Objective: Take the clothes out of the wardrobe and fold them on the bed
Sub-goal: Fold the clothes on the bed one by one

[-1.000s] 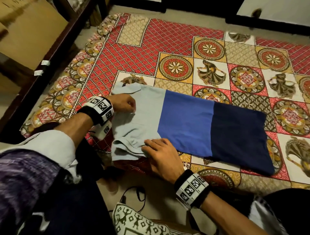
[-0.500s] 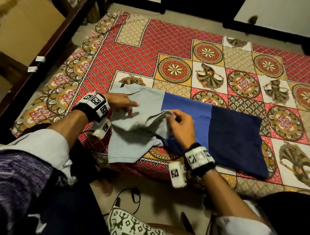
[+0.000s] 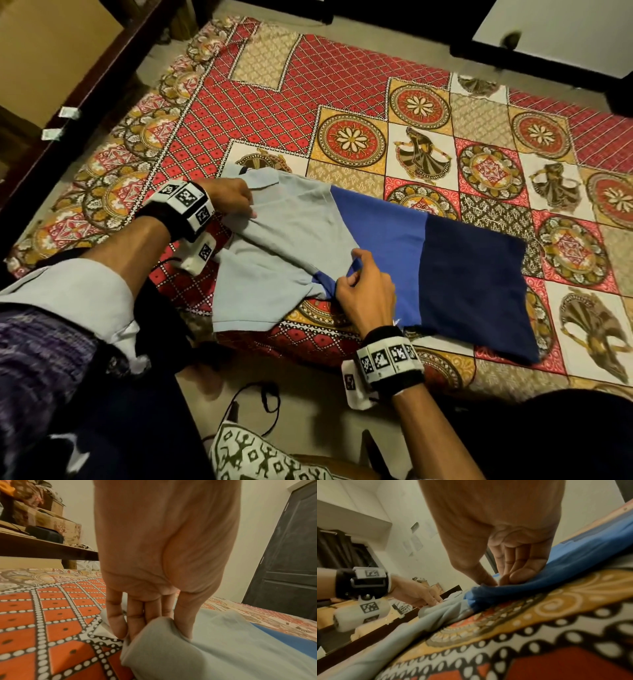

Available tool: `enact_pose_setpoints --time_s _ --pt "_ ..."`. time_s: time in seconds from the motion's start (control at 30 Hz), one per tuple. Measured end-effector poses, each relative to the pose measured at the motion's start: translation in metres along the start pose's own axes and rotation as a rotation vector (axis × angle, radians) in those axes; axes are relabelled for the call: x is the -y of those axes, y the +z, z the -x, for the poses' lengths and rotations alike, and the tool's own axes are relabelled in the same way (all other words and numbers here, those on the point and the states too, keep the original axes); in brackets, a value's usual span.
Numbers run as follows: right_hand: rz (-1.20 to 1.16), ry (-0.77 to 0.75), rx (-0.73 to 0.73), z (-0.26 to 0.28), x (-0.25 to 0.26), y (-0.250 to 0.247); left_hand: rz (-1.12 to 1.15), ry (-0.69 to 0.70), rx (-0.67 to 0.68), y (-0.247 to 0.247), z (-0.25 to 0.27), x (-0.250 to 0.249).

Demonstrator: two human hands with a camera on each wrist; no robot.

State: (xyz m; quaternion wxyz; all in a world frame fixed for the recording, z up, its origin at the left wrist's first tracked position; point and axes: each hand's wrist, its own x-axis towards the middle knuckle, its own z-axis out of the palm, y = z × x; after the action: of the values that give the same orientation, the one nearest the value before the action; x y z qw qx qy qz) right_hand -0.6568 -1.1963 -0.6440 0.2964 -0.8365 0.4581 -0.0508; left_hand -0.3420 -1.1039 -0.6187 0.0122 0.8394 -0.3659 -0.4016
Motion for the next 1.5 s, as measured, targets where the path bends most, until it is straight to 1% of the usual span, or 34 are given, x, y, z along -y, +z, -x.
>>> enact_pose_setpoints --time_s 0.07,0.13,0.2,0.23,0.27,0.3,0.37,0.4,0.43,0.5,0.57,0.63,0.67,0.7,0.73,0.77,0.8,0.83,0.9,0.97,1.0,1.03,1.1,1.13,1.2,1.23,1.27,1.33,1.37,1.43,1.5 --pt "0.082 -0.004 0.004 0.006 0.003 -0.002 -0.027 -0.022 -0.001 -0.001 -0.003 0.005" --pt "0.093 -0.056 -0.078 0.01 0.007 -0.004 -0.076 -0.041 0.012 0.0 -0.004 0.006" --pt "0.021 -0.194 -0.202 0.009 0.013 -0.005 -0.107 -0.045 0.019 0.002 -0.005 0.005" --pt "0.006 -0.277 -0.217 0.006 0.015 -0.002 -0.117 -0.047 0.012 0.002 -0.004 0.005" --pt "0.037 -0.346 -0.178 0.003 0.015 0.002 -0.127 -0.045 0.0 0.003 -0.004 0.004" --pt "0.116 -0.385 -0.09 0.0 0.015 0.008 -0.14 -0.041 -0.02 0.003 -0.004 0.004" --pt "0.311 -0.364 0.137 0.002 0.009 0.026 -0.172 -0.038 -0.07 0.003 -0.003 0.003" --pt "0.368 -0.332 0.208 0.005 0.004 0.035 -0.186 -0.038 -0.095 0.004 -0.003 0.002" --pt "0.395 -0.314 0.23 0.008 -0.002 0.042 -0.194 -0.037 -0.112 0.004 -0.003 0.002" --pt "0.38 -0.303 0.209 0.013 -0.003 0.046 -0.213 -0.036 -0.135 0.005 -0.001 0.0" --pt "0.33 -0.349 0.135 0.02 0.007 0.038 -0.251 -0.03 -0.172 0.003 0.004 -0.003" --pt "0.201 -0.518 0.029 0.033 0.019 0.031 -0.264 0.052 -0.253 -0.002 0.011 -0.009" --pt "0.141 -0.624 0.024 0.041 0.025 0.03 -0.21 0.12 -0.28 -0.005 0.014 -0.011" --pt "0.117 -0.714 0.055 0.05 0.029 0.031 -0.097 0.19 -0.269 -0.007 0.016 -0.012" --pt "0.134 -0.769 0.101 0.056 0.031 0.034 0.019 0.248 -0.221 -0.008 0.019 -0.014" --pt "0.17 -0.784 0.148 0.06 0.03 0.04 0.091 0.28 -0.149 -0.007 0.021 -0.016" --pt "0.203 -0.773 0.177 0.063 0.027 0.047 0.113 0.294 -0.073 -0.005 0.022 -0.017" --pt "0.218 -0.76 0.183 0.063 0.023 0.051 0.089 0.288 -0.001 -0.003 0.021 -0.016" --pt "0.164 -0.759 0.157 0.062 0.019 0.056 -0.011 0.246 0.136 0.003 0.016 -0.012" --pt "0.04 -0.763 0.084 0.06 0.021 0.054 -0.028 0.214 0.202 0.005 0.013 -0.008" --pt "-0.069 -0.716 0.086 0.059 0.024 0.05 0.004 0.21 0.212 0.005 0.011 -0.008" --pt "-0.222 -0.613 0.112 0.058 0.032 0.043 0.036 0.21 0.218 0.005 0.01 -0.008" --pt "-0.574 -0.295 0.153 0.045 0.042 0.031 0.063 0.197 0.214 0.004 0.011 -0.01" --pt "-0.709 -0.133 0.105 0.035 0.046 0.023 0.063 0.184 0.208 0.005 0.011 -0.011" --pt "-0.821 0.167 0.013 0.011 0.048 0.014 0.059 0.169 0.203 0.005 0.01 -0.011" --pt "-0.837 0.282 0.018 0.002 0.049 0.009 0.062 0.162 0.204 0.005 0.01 -0.011" --pt "-0.855 0.358 0.044 -0.004 0.048 0.007 0.068 0.152 0.209 0.005 0.01 -0.012" --pt "-0.861 0.426 0.097 -0.008 0.045 0.007 0.087 0.117 0.236 0.004 0.011 -0.013" --pt "-0.853 0.42 0.134 -0.005 0.043 0.006 0.094 0.103 0.259 0.004 0.012 -0.015" --pt "-0.846 0.385 0.163 0.001 0.037 0.007 0.1 0.093 0.306 0.002 0.013 -0.016" --pt "-0.872 0.338 0.194 0.005 0.034 0.009 0.051 0.12 0.336 0.003 0.014 -0.017"
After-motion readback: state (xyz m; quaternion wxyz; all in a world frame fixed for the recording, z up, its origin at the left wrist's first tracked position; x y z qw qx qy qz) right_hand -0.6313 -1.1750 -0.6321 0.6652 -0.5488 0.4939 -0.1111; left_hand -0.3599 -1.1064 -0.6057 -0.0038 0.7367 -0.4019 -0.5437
